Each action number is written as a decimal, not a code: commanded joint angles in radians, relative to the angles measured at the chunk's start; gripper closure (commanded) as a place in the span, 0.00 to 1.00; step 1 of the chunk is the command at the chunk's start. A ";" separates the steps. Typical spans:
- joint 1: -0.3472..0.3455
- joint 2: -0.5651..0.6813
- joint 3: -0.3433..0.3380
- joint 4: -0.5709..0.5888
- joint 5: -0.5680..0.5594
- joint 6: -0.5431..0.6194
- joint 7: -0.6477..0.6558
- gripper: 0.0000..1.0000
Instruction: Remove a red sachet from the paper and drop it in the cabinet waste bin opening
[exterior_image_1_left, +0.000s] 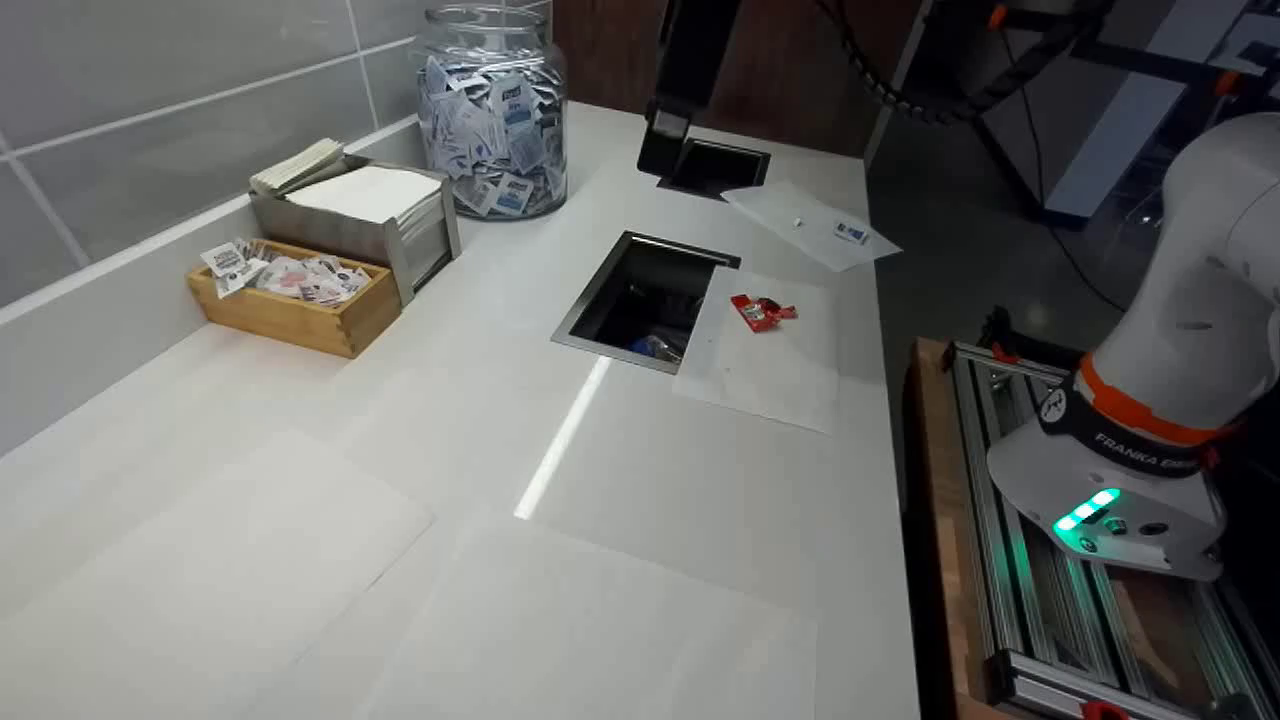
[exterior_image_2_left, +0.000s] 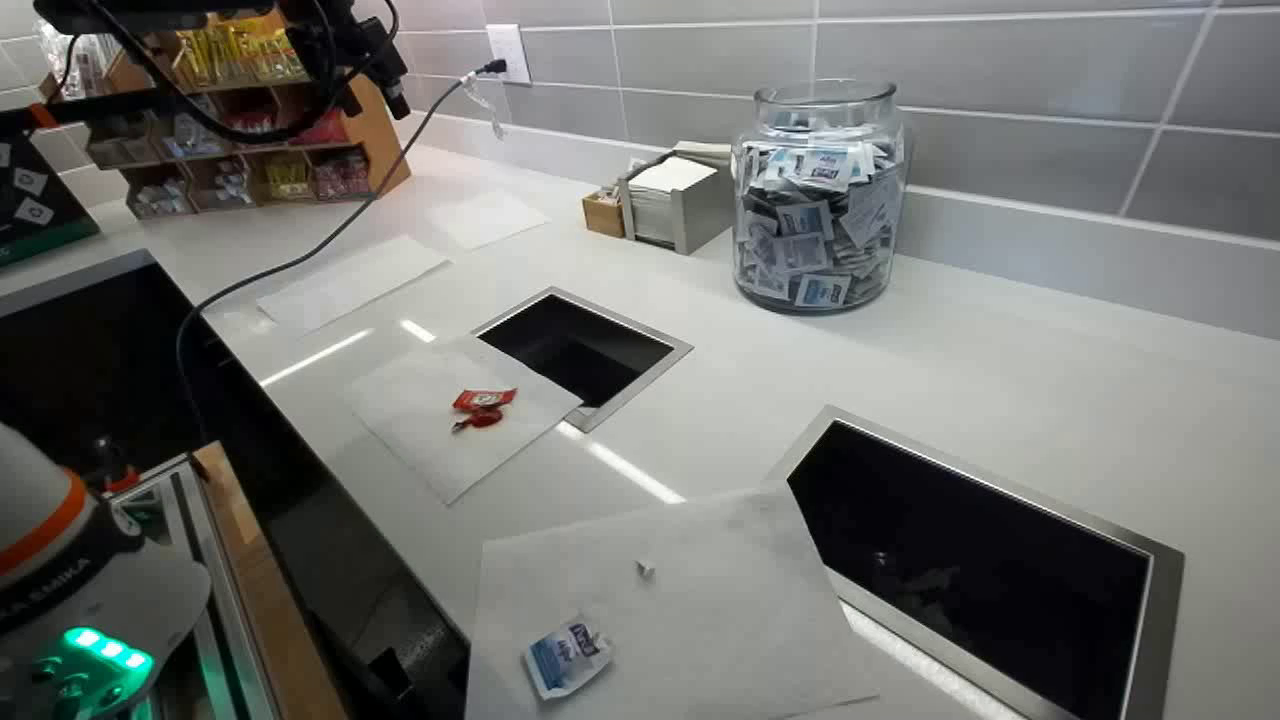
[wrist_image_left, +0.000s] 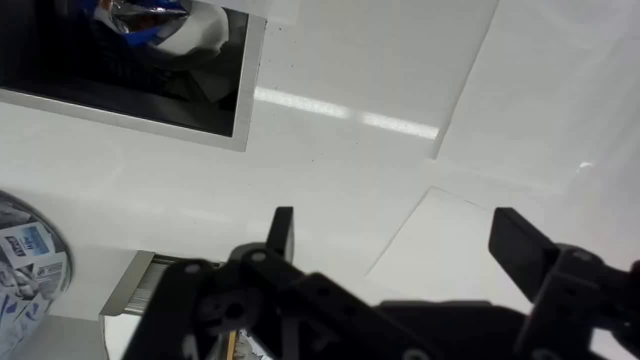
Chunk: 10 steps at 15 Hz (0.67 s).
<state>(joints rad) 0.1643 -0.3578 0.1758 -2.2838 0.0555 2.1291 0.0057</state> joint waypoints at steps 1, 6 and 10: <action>0.004 0.001 -0.003 0.003 -0.002 -0.003 0.002 0.00; 0.004 0.001 -0.003 0.003 -0.002 -0.003 0.002 0.00; -0.018 -0.007 0.011 -0.066 -0.004 0.027 0.139 0.00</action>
<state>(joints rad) 0.1606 -0.3507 0.1744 -2.2939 0.0561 2.1291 0.0512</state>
